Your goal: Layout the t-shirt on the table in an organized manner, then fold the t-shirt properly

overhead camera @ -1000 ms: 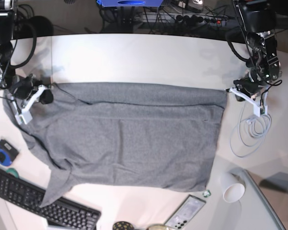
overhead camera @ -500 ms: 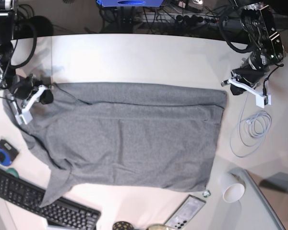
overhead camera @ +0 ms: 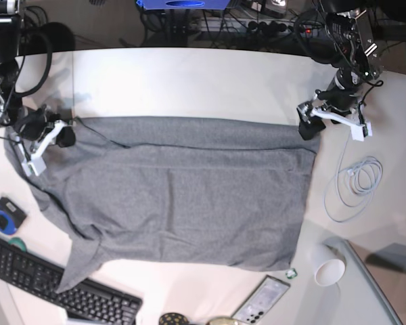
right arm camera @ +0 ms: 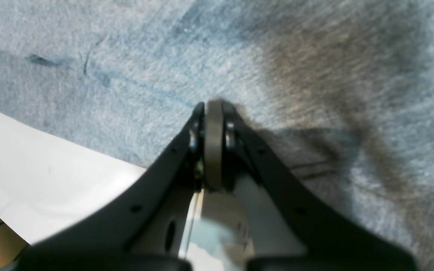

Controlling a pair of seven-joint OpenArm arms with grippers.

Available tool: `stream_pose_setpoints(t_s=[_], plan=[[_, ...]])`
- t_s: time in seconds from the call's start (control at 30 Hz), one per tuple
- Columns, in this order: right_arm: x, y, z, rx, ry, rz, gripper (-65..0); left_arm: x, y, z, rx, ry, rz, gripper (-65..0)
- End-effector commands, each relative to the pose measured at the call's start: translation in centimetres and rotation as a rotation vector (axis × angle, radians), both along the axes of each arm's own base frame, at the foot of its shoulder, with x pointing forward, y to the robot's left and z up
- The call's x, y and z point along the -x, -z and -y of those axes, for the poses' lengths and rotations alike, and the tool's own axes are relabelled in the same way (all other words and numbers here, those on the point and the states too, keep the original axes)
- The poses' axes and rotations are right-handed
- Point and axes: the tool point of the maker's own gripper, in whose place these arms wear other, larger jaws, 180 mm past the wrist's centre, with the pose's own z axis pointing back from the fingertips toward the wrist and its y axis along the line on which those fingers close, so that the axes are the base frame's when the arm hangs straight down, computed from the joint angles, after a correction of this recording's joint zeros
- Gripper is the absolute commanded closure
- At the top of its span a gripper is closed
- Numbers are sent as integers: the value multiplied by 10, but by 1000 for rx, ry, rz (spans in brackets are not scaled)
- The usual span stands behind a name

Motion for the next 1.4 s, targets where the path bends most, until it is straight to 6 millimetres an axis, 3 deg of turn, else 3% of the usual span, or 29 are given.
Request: stream_pose_setpoints(t_s=[0.0, 0.17, 0.33, 0.47, 0.8, 0.87, 1.0, 1.07, 1.37], plan=[[-2, -1, 9, 39, -8, -13, -6, 3, 8, 1, 10, 5, -46, -584], [-4, -3, 11, 44, -7, -9, -6, -7, 19, 5, 48, -10, -61, -563], [-7, -5, 11, 44, -7, -2, -6, -7, 28, 8, 68, -15, -84, -346], [-7, -5, 11, 44, -7, -2, -6, -7, 28, 8, 65, -15, -85, -270], [-13, -8, 9, 39, -8, 8, -6, -3, 27, 9, 67, -12, -87, -276], [-13, -8, 9, 39, -8, 8, -6, 6, 30, 6, 62, -16, -101, -290], [-13, -8, 9, 39, -8, 8, -6, 9, 24, 2, 38, -6, -92, -449], [-13, -8, 9, 39, -8, 8, -6, 10, 22, 1, 33, -4, -89, -499], [-14, -8, 9, 39, -8, 10, -6, 18, 47, 18, 91, -1, -156, -398]])
